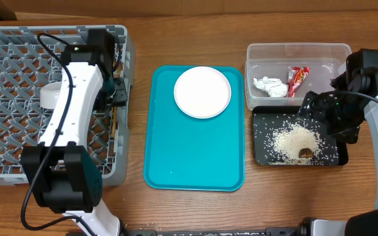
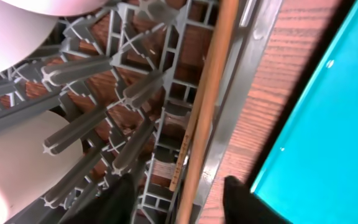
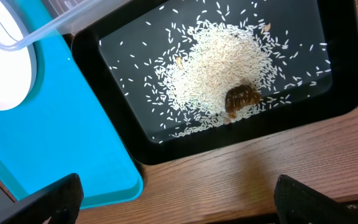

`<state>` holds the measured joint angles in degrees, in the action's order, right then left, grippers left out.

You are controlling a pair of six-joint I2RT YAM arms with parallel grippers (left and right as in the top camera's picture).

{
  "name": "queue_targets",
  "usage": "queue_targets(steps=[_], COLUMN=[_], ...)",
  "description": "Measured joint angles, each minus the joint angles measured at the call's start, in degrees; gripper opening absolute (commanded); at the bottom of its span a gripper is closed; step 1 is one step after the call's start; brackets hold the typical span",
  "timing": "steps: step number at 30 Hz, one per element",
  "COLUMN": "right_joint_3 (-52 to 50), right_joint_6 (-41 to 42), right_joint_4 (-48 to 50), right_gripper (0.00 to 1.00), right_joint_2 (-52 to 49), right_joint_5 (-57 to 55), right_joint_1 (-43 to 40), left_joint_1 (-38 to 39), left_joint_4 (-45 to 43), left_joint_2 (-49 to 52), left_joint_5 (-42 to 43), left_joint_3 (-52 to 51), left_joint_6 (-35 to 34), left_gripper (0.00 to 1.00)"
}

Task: Sort waste into correct bins and load items into the dishwasher
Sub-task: 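Grasp the second chopstick with the left gripper, stand it in the rack, then grasp the white plate edge with the left gripper, stand it upright in the rack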

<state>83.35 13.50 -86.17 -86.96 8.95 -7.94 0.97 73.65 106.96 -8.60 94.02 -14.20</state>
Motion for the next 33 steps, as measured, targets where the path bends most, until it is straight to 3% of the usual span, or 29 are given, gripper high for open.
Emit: queue_targets(steps=[9,14,18,23,30,32,33], right_joint_3=[0.0,0.0,0.0,0.0,0.0,0.0,0.0], right_joint_6=[-0.04,-0.02,-0.02,-0.02,0.0,-0.02,-0.02], right_joint_4=[0.02,-0.02,-0.02,0.0,0.02,0.0,0.0], right_gripper=[1.0,1.0,1.0,1.0,1.0,1.0,1.0], right_joint_2=[0.0,0.0,0.0,0.0,0.0,0.0,0.0], right_joint_5=[0.0,-0.02,0.0,0.0,0.0,0.0,0.02], right_joint_1=[0.0,0.0,0.0,0.0,0.0,0.0,0.0], left_joint_1=[3.28,16.79,27.58,33.11,35.5,35.5,35.47], left_joint_4=[-0.98,-9.64,-19.12,-26.23,-24.9,-23.15,-22.18], left_joint_2=[-0.94,-1.2,-0.96,4.96,16.39,17.88,18.38], left_joint_5=[5.68,8.07,7.8,7.72,7.54,7.52,7.3], left_joint_3=[0.0,0.0,0.0,0.13,0.11,0.09,0.09], left_joint_6=[0.48,2.34,5.18,9.99,13.03,13.14,13.35], left_gripper=[0.6,0.77,0.8,0.8,0.69,0.59,0.47])
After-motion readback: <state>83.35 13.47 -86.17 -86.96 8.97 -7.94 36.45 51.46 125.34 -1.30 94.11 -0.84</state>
